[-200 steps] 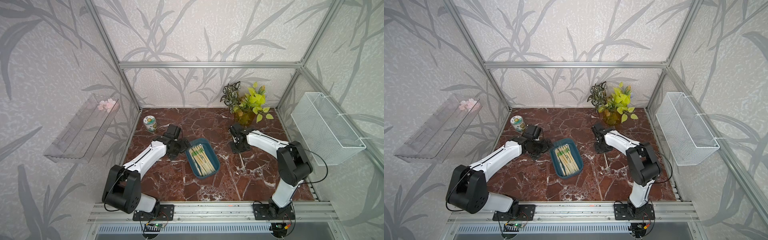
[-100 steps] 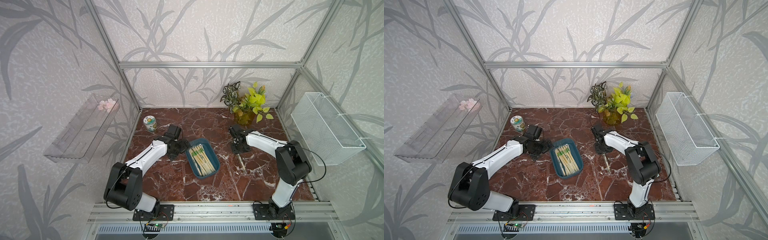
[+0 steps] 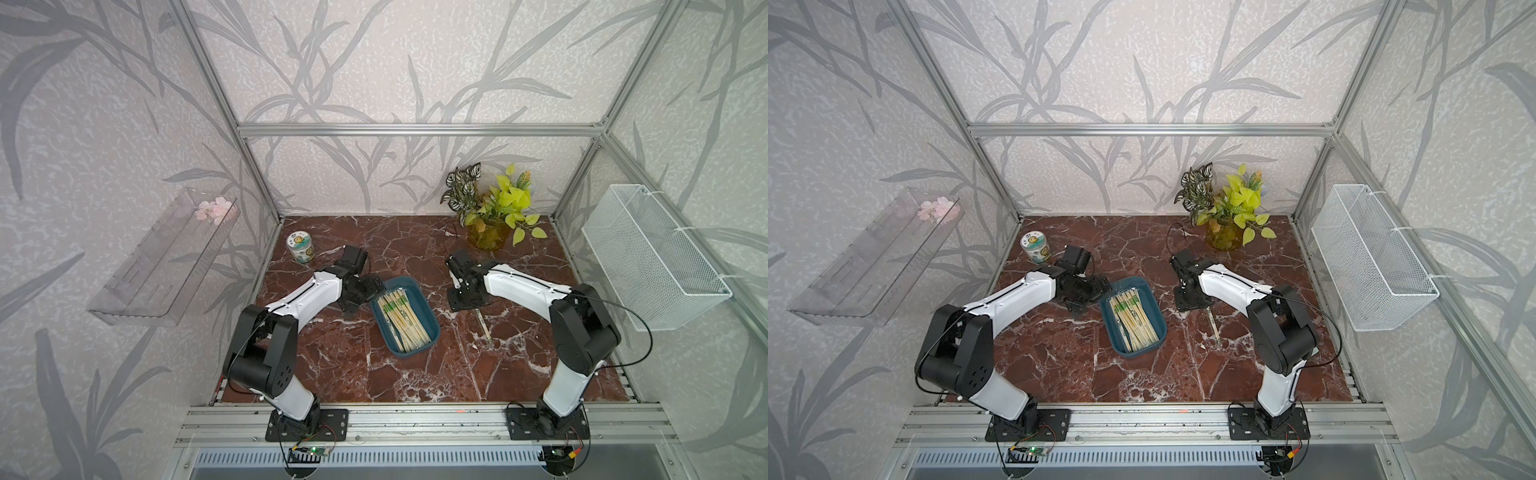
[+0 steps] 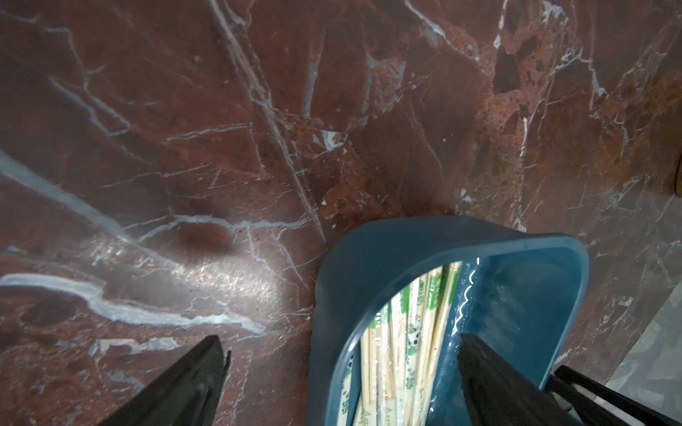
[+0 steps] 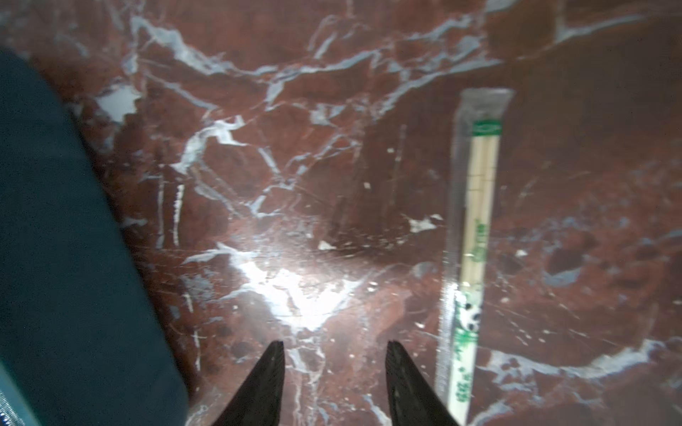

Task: Take the paired disposable chopsticks out of the storage box
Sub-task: Adjust the storage box at the center of the board.

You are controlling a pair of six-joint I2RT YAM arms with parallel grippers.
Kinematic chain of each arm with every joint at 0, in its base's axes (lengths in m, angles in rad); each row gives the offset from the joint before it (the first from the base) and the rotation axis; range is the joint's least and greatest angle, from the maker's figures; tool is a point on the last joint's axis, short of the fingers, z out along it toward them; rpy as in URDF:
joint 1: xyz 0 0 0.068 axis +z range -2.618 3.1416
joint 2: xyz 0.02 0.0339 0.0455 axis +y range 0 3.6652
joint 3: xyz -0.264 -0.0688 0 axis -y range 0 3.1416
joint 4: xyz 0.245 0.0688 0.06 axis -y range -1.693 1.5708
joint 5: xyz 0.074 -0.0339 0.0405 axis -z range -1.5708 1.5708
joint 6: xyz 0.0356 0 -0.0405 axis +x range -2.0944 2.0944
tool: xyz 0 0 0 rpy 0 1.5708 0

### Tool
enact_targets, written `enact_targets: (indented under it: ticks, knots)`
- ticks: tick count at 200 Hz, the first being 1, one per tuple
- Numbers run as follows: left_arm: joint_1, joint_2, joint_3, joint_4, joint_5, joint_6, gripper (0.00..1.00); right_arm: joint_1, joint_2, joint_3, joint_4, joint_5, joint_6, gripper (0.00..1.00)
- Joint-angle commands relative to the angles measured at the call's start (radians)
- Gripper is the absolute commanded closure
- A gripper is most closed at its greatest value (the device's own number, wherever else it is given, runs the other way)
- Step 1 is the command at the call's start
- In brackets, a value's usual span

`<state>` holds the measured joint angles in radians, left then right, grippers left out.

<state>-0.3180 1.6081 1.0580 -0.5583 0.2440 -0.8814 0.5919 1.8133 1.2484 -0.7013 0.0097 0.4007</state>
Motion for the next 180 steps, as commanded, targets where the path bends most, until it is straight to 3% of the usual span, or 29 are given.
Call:
enact_targets:
  ticks: [1,76,116,145,180]
  knots:
    - [-0.009,0.028,0.039,0.016,0.019,0.013,0.01,0.055,0.030,0.036,-0.011,-0.040,0.043,0.54]
    - [-0.039,0.103,0.083,0.044,0.056,0.013,0.01,0.159,-0.037,-0.006,-0.002,-0.103,0.099,0.54]
    - [-0.044,0.108,0.091,0.055,0.066,0.016,0.01,0.163,-0.114,-0.049,-0.042,-0.055,0.129,0.54]
    - [-0.041,0.091,0.101,0.010,0.021,0.042,0.01,0.163,-0.179,-0.032,-0.080,-0.013,0.130,0.54]
    - [-0.017,0.046,0.099,-0.046,-0.044,0.049,0.01,0.163,-0.183,0.081,-0.067,-0.056,0.074,0.54]
